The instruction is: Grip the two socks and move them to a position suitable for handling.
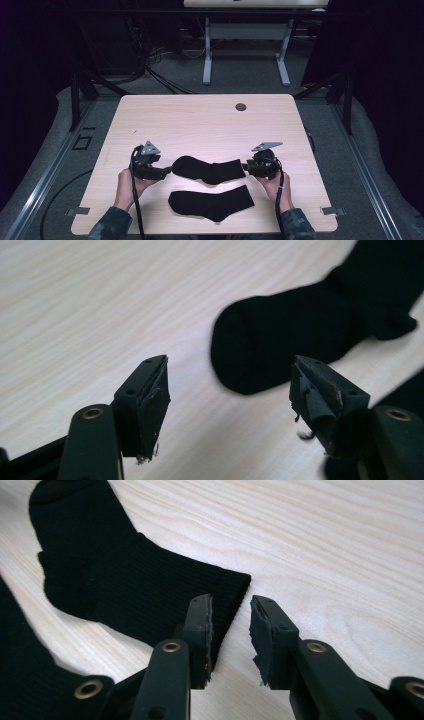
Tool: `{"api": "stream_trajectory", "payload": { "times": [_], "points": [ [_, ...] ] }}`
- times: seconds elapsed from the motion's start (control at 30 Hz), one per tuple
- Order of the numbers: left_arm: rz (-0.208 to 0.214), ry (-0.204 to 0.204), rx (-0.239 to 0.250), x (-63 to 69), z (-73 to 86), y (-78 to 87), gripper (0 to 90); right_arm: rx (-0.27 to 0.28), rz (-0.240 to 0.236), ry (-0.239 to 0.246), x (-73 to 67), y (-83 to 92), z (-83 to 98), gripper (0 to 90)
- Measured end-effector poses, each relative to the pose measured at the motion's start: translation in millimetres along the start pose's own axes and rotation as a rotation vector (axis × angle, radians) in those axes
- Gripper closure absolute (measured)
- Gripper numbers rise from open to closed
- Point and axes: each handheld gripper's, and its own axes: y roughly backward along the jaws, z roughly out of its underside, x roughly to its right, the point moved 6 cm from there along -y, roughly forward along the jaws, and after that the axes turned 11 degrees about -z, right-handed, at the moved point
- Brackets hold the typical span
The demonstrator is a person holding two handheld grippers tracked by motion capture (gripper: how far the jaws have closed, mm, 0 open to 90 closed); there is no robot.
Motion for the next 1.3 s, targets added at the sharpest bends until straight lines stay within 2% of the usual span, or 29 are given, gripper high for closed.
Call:
{"api": "stream_trajectory", "payload": {
  "times": [0.1, 0.27, 0.43, 0.57, 0.63, 0.67, 0.8, 1.1, 1.13, 1.2, 1.27, 1.3],
  "points": [
    [-0.026, 0.036, -0.005, -3.0, -3.6, -8.5, 30.0, -0.001, 0.000, 0.018, -4.6, 1.5, -0.6, 67.8],
    [-0.045, 0.066, -0.024, -0.8, -5.9, -26.4, 26.8, -0.030, -0.004, 0.038, -9.3, -5.5, 0.2, 67.8],
    [-0.064, 0.028, -0.058, 8.0, -10.6, -47.1, 24.0, -0.047, 0.002, 0.053, -12.5, -13.8, -1.2, 69.3],
    [-0.083, 0.022, -0.076, 9.8, -13.3, -58.0, 22.1, -0.079, 0.000, 0.056, -10.6, -19.6, -0.4, 71.6],
    [-0.097, 0.010, -0.102, 10.4, -11.9, -63.6, 21.5, -0.086, 0.007, 0.056, -10.2, -22.5, 0.0, 72.2],
    [-0.104, -0.001, -0.122, 10.7, -9.9, -67.5, 20.7, -0.106, 0.013, 0.065, -10.4, -25.0, 1.0, 73.1],
    [-0.113, -0.013, -0.144, 11.7, -6.8, -70.9, 20.6, -0.136, 0.020, 0.090, -9.8, -30.6, 4.2, 74.2],
    [-0.112, -0.028, -0.164, 14.0, -2.5, -71.6, 20.5, -0.142, 0.010, 0.084, -7.8, -32.1, 6.6, 75.8],
    [-0.112, -0.028, -0.164, 14.0, -2.5, -71.6, 20.5, -0.155, 0.006, 0.079, -8.0, -31.2, 7.1, 76.0],
    [-0.122, -0.034, -0.164, 14.7, -3.0, -71.5, 20.7, -0.151, 0.004, 0.078, -7.4, -31.3, 7.5, 76.2],
    [-0.121, -0.039, -0.166, 15.4, -3.3, -71.2, 21.3, -0.120, -0.004, 0.056, -7.2, -32.7, 7.8, 76.9],
    [-0.122, -0.037, -0.165, 15.3, -3.3, -71.3, 22.1, -0.129, -0.008, 0.064, -5.2, -32.0, 8.1, 77.9]
  ]
}}
